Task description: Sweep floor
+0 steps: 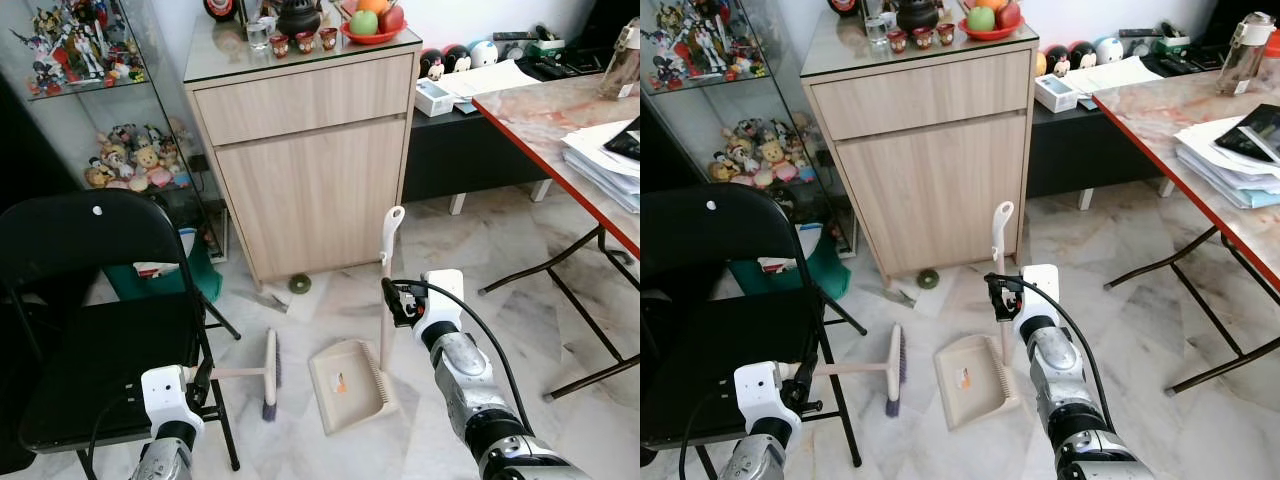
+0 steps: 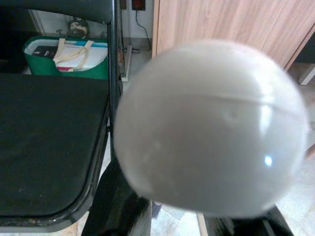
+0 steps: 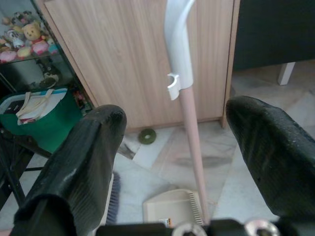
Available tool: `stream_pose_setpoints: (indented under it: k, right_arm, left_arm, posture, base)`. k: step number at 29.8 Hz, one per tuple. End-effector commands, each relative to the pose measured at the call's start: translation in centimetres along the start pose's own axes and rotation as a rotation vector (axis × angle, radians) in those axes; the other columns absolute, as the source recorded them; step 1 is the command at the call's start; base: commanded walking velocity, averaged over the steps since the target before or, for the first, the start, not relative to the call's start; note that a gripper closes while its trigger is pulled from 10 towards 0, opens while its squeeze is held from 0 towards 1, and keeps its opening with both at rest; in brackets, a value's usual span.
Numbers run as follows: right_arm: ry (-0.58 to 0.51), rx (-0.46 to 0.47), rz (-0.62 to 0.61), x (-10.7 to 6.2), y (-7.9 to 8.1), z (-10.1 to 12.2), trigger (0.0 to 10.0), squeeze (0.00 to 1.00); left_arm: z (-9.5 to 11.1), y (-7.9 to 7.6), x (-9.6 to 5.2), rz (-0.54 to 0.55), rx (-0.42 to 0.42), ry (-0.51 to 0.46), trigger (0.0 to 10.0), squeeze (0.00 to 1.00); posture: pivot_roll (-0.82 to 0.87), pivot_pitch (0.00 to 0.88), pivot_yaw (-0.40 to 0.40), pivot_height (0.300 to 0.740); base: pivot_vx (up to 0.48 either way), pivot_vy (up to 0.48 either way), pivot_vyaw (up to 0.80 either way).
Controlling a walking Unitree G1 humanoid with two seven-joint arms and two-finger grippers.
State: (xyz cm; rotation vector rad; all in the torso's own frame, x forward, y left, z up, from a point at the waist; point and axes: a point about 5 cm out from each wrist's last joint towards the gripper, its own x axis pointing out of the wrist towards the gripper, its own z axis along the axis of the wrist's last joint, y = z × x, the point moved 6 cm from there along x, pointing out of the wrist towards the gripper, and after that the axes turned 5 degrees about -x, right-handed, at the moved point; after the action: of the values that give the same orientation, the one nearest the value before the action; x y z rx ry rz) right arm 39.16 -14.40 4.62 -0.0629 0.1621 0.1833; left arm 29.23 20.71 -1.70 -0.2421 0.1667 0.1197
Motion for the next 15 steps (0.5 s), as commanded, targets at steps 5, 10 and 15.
stream_pose_setpoints:
  k: [5,10,15]
  right_arm:
    - [-0.002,0.008,0.010,0.09,0.35,0.14,10.0,0.00]
    - [-0.002,0.006,0.012,0.11,0.38,0.16,10.0,0.00]
    - [-0.001,0.006,0.013,0.12,0.50,0.13,10.0,0.00]
  left_arm:
    - [-0.52,0.85,-0.31,0.021,0.007,0.029,10.0,0.00]
    - [-0.55,0.83,-0.30,0.019,0.008,0.031,10.0,0.00]
    - [-0.58,0.84,-0.30,0.018,0.010,0.033,10.0,0.00]
  posture:
    - [-0.28,0.053,0.095,0.740]
    - [-0.28,0.052,0.094,0.740]
    - [-0.28,0.052,0.094,0.740]
  base:
    - [0.000,0.000,0.00]
    - [0.000,0.000,0.00]
    - [0.000,0.000,0.00]
